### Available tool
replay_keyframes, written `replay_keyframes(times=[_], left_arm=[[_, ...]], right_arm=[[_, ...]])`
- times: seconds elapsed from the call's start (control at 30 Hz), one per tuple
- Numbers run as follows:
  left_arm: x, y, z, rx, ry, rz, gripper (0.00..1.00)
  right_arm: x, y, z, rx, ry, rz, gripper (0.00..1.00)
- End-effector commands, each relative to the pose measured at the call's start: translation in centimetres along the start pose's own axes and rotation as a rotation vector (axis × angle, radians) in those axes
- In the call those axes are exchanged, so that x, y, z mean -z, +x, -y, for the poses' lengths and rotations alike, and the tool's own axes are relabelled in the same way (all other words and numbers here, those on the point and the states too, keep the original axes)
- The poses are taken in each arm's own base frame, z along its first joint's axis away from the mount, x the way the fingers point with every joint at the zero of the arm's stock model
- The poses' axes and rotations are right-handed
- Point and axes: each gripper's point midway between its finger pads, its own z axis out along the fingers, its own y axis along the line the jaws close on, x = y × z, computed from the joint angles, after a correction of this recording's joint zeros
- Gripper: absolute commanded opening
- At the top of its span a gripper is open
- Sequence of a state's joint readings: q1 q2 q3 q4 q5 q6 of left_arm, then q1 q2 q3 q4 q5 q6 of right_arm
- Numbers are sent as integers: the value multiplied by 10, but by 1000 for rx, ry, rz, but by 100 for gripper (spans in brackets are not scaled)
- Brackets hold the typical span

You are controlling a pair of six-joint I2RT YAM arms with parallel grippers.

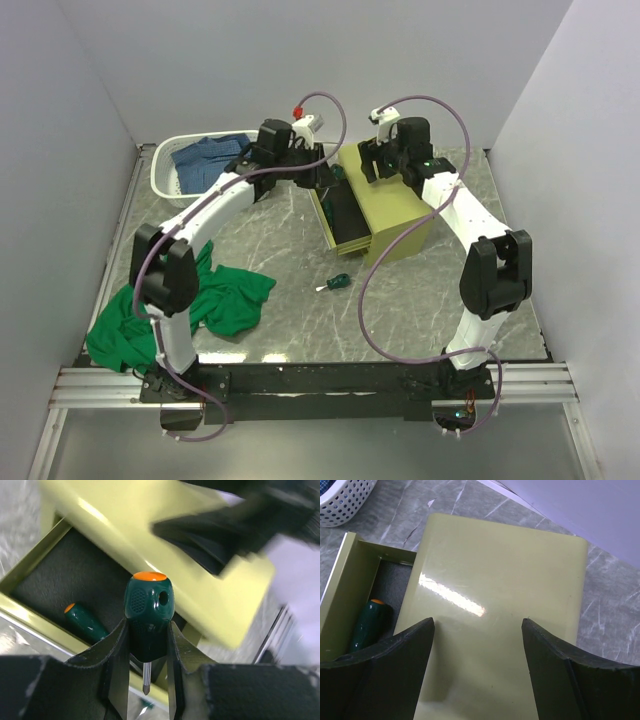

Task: Sort the tools into containers

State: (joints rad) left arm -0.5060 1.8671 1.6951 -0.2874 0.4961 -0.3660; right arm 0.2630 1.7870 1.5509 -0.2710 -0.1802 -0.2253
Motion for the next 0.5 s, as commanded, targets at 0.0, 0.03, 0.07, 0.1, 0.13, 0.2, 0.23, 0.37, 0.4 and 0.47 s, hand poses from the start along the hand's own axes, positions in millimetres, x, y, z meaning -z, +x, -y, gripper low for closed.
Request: replay_keyframes(times=[0.0,0.03,0.07,0.1,0.13,0.2,0.23,0.37,0.4,0.47], left_arm=[[-5,-49,8,210,-54,159,1],[-10,-47,3,251,-76,162,1],[-13,-46,3,266,-70,160,1],[-16,-47,6,274,-48,166,1],[-22,-43,7,298,-37,156,1],[-28,-40,9,321,-49,158,1],[-33,-36,6,362,-66,154,1],[-46,-22,-11,485,-156,150,1],[-46,-18,-15,531,-187,145,1],[-42,-17,-28,576,-270,167,1]], right_arm=[[4,68,1,-68,45,-239,79],[4,67,3,-67,50,-235,79],[3,66,3,-66,56,-234,79],[4,66,2,-64,56,-235,79],[3,69,3,-66,58,-239,79],[4,75,2,-63,59,-251,79],[4,76,2,-60,61,-250,79],[7,78,2,-52,69,-253,79],[8,77,2,-49,73,-251,79],[9,76,3,-39,77,-251,79]])
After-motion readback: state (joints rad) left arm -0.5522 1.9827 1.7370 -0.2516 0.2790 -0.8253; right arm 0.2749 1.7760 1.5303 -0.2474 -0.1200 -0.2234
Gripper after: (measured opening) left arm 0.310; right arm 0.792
